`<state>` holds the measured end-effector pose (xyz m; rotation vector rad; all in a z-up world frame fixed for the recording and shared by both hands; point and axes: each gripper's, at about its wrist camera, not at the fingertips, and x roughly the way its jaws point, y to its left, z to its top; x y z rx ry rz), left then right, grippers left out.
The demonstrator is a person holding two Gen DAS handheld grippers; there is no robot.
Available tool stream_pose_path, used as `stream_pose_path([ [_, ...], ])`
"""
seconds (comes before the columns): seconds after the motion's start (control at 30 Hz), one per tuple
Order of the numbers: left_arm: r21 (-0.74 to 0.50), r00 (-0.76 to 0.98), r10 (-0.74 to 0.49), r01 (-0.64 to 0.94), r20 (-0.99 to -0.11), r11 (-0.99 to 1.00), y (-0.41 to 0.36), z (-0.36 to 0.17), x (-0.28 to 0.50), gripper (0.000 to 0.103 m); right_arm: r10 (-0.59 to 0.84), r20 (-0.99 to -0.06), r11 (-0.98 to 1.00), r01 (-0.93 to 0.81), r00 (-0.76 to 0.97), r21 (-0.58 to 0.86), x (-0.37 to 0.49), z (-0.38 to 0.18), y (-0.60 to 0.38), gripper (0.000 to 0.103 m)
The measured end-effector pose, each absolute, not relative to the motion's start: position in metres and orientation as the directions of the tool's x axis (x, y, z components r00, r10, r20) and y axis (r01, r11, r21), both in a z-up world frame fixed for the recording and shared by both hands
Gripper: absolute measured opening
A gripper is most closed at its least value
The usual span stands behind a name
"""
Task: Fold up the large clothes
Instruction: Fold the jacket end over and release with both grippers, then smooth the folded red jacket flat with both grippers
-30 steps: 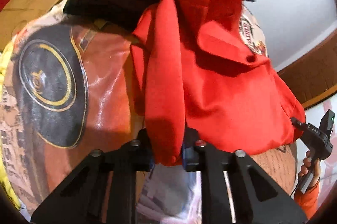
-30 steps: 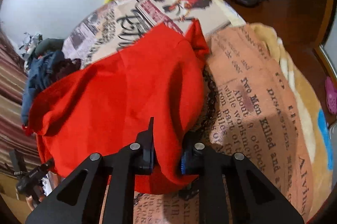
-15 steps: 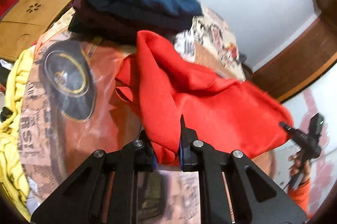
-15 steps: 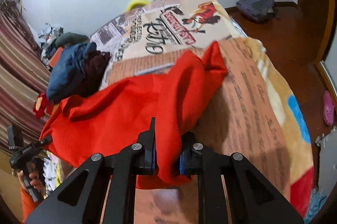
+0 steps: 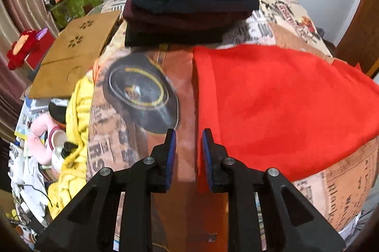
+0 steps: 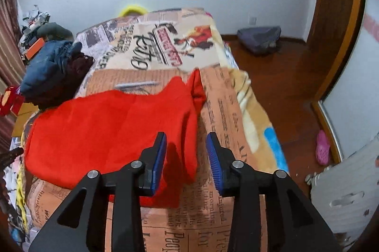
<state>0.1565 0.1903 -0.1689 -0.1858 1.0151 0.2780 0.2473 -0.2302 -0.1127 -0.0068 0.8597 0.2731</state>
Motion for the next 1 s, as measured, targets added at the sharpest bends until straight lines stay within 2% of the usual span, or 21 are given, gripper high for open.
stream_pose_path([
  [0.07,-0.050,0.528,0.122,-0.299,-0.840,0.953,0.190,-0.160,0.160,0.023,0.259,-0.723,0.959,-0.260,0.641,0.114,0.247,-0.102,-0.225,0.049],
  [0.13,-0.081,0.561,0.093,-0.278,-0.823,0.957,0.185,-0.150,0.166,0.026,0.293,-0.701,0.950,-0.283,0.650,0.135,0.245,-0.096,-0.219,0.054],
  [0.33,-0.172,0.629,-0.032,-0.164,-0.777,0.971,0.141,-0.130,0.191,0.027,0.423,-0.707,0.888,-0.414,0.567,0.199,0.247,-0.101,-0.165,0.054],
  [0.47,-0.160,0.643,-0.069,-0.084,-0.762,0.983,0.103,-0.124,0.205,0.028,0.457,-0.723,0.843,-0.511,0.519,0.166,0.238,-0.114,-0.117,0.054],
  [0.57,-0.153,0.636,-0.100,-0.029,-0.765,0.988,0.078,-0.128,0.214,0.032,0.480,-0.739,0.801,-0.581,0.473,0.148,0.228,-0.124,-0.087,0.054],
  [0.8,-0.124,0.561,-0.104,0.001,-0.822,0.992,0.053,-0.167,0.223,0.034,0.444,-0.799,0.760,-0.643,0.405,0.096,0.222,-0.156,-0.062,0.054],
  [1.0,-0.074,0.528,-0.046,-0.031,-0.848,0.997,0.065,-0.186,0.216,0.035,0.387,-0.821,0.802,-0.592,0.420,0.075,0.230,-0.167,-0.087,0.054],
])
